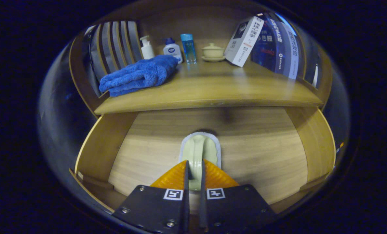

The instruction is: Pull open the drawer, take out the items inside it, and place them on the countertop above the cabinet.

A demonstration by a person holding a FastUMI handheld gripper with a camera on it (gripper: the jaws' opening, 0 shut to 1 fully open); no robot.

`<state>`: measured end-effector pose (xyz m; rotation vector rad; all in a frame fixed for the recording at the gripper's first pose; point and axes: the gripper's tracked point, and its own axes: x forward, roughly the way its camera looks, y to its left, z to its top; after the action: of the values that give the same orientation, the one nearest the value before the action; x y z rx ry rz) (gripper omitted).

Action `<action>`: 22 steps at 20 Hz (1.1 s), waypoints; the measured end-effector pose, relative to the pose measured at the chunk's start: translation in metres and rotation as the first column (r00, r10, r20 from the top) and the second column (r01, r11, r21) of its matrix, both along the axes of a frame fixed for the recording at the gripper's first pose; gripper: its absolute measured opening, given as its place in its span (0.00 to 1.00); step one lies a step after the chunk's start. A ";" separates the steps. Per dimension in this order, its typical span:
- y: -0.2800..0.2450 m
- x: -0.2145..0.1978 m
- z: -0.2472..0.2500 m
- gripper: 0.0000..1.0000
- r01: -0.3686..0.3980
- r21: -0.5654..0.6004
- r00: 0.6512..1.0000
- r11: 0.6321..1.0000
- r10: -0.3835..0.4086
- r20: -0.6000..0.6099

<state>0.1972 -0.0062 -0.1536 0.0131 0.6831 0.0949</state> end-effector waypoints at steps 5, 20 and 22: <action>0.009 -0.015 0.040 0.12 -0.047 0.106 0.986 0.993 0.030 0.163; -0.048 0.009 0.165 0.12 0.004 0.089 0.895 0.996 -0.043 0.444; -0.041 0.028 0.156 0.12 0.014 0.106 0.911 0.994 -0.056 0.409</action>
<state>0.2254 -0.0471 0.0019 0.1007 0.2531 0.0939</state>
